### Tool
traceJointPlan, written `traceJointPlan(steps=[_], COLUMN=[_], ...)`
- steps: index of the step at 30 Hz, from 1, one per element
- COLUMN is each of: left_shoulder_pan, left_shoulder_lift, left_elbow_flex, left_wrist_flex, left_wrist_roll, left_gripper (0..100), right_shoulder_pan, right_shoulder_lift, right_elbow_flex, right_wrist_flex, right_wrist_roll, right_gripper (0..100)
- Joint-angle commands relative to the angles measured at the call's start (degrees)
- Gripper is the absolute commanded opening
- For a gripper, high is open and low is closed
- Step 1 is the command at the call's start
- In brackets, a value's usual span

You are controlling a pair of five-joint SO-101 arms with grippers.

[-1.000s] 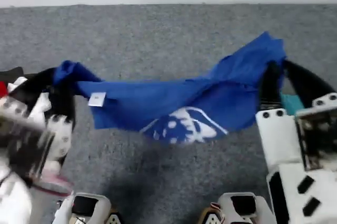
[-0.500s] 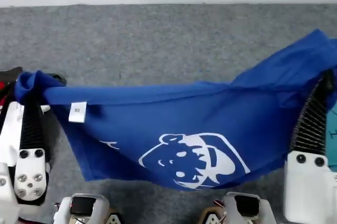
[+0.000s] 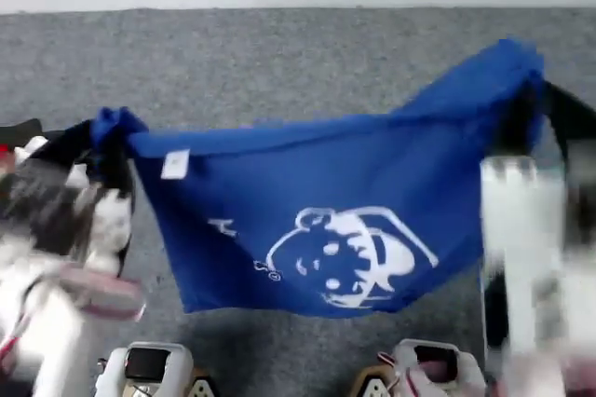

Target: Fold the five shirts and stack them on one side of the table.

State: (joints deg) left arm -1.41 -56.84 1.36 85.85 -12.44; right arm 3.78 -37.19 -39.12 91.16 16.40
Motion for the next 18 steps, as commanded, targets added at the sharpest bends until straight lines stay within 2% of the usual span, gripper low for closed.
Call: traceJointPlan(steps=[1, 6, 11, 14, 18], left_shoulder_pan=[-0.62, -0.62, -0.62, -0.62, -0.26], left_shoulder_lift=[0.44, 3.96, 18.64, 28.92, 39.21], left_elbow_flex=[12.97, 28.18, 26.51, 20.79, 17.19], left_wrist_flex=[-9.85, -28.13, -43.16, -45.19, -43.25], left_wrist_roll=[0.18, 0.18, 0.18, 0.44, 0.18], left_gripper=[1, 1, 1, 1, 1], right_shoulder_pan=[0.48, 0.48, 0.4, 0.4, -0.66], right_shoulder_lift=[3.74, 8.13, 13.76, 17.98, 24.4], right_elbow_flex=[8.26, 22.24, 32.26, 34.9, 35.16], right_wrist_flex=[-7.43, -23.08, -41.19, -45.41, -39.6], right_wrist_roll=[-0.18, -0.18, -0.18, -0.26, -0.62], right_gripper=[0.8, 0.8, 0.8, 0.8, 0.9])
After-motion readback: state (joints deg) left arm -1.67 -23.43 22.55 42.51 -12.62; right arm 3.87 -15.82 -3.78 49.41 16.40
